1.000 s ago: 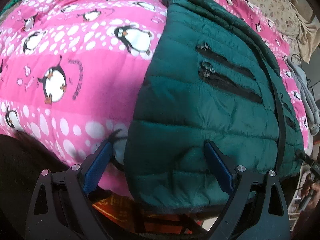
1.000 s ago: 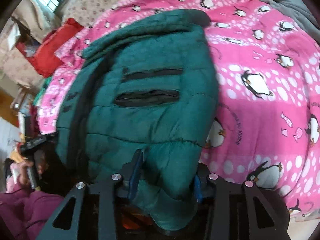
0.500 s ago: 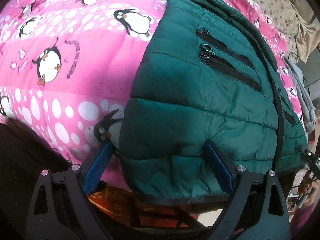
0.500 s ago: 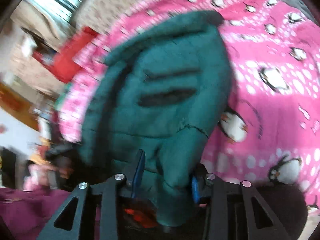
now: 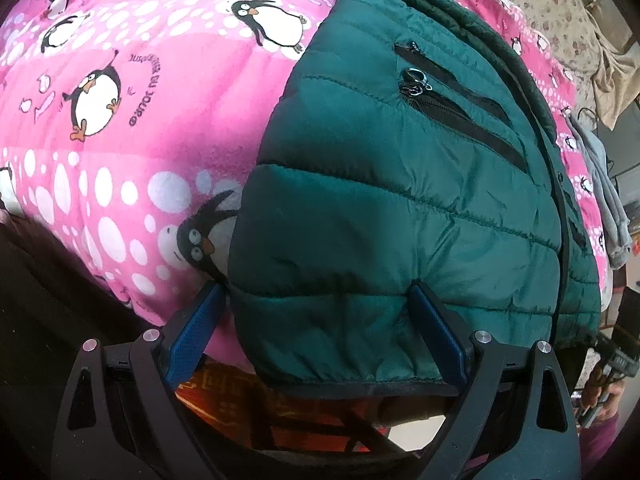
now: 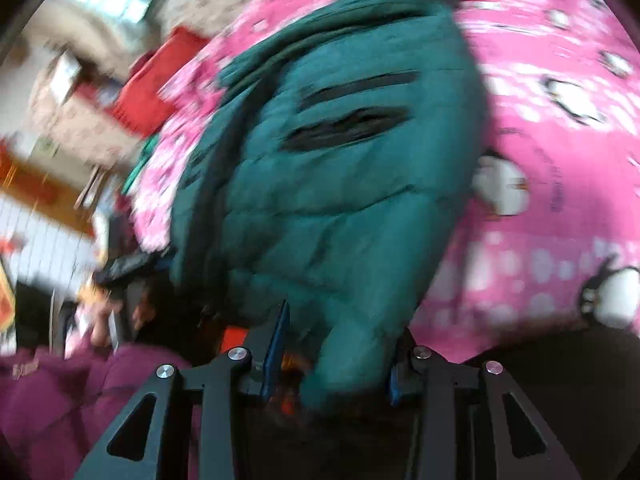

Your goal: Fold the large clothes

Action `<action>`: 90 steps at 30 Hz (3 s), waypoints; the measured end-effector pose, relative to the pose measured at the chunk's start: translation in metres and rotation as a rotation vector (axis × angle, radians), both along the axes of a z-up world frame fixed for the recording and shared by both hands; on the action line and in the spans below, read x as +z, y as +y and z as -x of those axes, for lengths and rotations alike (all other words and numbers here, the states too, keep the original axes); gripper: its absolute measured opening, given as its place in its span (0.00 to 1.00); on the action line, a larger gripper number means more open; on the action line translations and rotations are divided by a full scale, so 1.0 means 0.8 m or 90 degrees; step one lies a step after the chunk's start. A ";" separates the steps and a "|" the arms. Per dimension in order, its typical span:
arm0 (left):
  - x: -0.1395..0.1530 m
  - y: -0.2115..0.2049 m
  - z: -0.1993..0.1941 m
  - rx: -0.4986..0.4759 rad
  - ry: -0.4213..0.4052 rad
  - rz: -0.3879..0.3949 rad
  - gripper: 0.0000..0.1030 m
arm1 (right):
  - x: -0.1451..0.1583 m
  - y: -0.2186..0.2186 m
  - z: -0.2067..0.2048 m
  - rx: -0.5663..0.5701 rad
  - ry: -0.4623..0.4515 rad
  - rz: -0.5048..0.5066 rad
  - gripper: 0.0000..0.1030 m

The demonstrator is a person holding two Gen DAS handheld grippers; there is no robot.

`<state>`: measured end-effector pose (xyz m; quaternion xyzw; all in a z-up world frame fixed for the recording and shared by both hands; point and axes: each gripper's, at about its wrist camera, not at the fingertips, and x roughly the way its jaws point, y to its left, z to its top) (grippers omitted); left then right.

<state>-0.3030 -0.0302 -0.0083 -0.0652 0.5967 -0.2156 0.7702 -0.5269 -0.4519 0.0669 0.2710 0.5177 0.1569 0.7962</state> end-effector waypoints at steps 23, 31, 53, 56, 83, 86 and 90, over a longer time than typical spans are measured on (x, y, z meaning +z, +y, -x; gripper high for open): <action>0.001 0.000 0.006 0.008 -0.013 -0.009 0.90 | -0.009 -0.005 -0.007 -0.035 -0.010 0.081 0.40; 0.024 -0.012 0.022 -0.035 -0.059 -0.028 0.36 | 0.012 -0.008 -0.008 -0.031 -0.057 0.098 0.22; 0.148 -0.011 -0.063 -0.005 -0.143 0.094 0.16 | 0.131 -0.046 -0.121 -0.091 -0.217 0.125 0.21; 0.152 -0.013 -0.087 0.019 -0.128 0.121 0.16 | 0.138 -0.051 -0.146 -0.100 -0.213 0.144 0.21; 0.125 -0.159 -0.395 0.163 -0.123 0.102 0.17 | 0.051 -0.182 -0.407 -0.334 -0.105 0.089 0.21; 0.118 -0.155 -0.405 0.159 -0.110 0.138 0.22 | 0.026 -0.191 -0.413 -0.359 -0.094 0.052 0.26; 0.140 -0.141 -0.406 0.146 -0.102 0.191 0.54 | 0.042 -0.203 -0.403 -0.366 -0.133 0.012 0.44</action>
